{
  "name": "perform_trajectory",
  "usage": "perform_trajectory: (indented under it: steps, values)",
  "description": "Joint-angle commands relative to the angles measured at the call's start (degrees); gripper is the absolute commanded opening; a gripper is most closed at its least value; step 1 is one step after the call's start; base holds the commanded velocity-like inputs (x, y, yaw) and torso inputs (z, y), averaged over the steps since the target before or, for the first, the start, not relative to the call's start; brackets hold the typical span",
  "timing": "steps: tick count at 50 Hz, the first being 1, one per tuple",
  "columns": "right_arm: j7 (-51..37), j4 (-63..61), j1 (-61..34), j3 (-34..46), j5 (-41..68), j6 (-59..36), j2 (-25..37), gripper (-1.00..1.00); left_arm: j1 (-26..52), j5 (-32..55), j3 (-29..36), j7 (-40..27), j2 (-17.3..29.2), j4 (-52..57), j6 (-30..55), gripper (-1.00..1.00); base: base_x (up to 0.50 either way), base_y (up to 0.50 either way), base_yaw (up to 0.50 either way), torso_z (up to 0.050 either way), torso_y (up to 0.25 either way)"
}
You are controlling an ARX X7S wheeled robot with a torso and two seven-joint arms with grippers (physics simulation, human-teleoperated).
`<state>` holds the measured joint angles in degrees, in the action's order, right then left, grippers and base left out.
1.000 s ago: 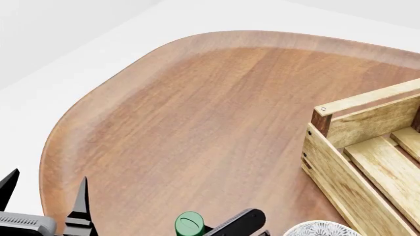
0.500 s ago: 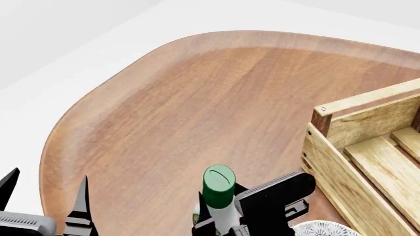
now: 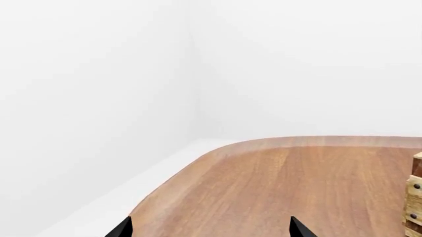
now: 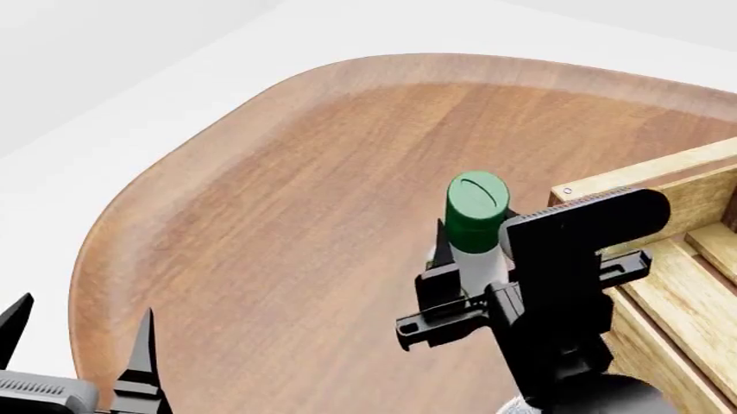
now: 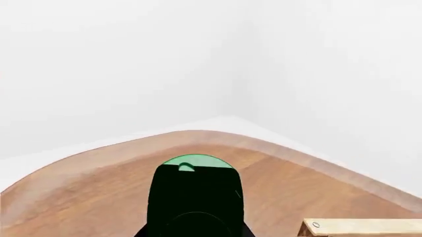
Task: Pick up the salad dressing and put it in the tray.
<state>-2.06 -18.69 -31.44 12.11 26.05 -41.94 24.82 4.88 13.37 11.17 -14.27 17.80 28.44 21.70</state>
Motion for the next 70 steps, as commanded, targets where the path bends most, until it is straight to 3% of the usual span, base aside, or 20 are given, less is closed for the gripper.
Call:
perform_trajectory:
  steps: [1, 45, 67, 70]
  values:
    - [-1.8, 3.9, -7.1, -2.2, -2.7, -1.9, 1.6, -1.00, 0.1, -0.1, 0.3, -0.1, 0.3, -0.1, -0.2, 1.00, 0.00, 0.00, 0.00, 0.000, 0.000]
    - [-7.2, 35.3, -18.4, -5.1, -14.1, 10.8, 6.3, -1.00, 0.5, 0.2, 1.4, -0.8, 1.0, -0.1, -0.3, 1.00, 0.00, 0.00, 0.00, 0.000, 0.001]
    - [-8.0, 61.8, -24.9, -3.4, -19.0, 26.8, 4.8, -1.00, 0.4, 0.6, 1.9, -1.0, 1.3, 0.1, -0.3, 1.00, 0.00, 0.00, 0.00, 0.000, 0.000]
    - [-8.3, 70.8, -27.1, -2.7, -20.2, 32.0, 3.9, -1.00, 0.4, 0.7, 1.9, -1.1, 1.4, 0.1, -0.4, 1.00, 0.00, 0.00, 0.00, 0.000, 0.000]
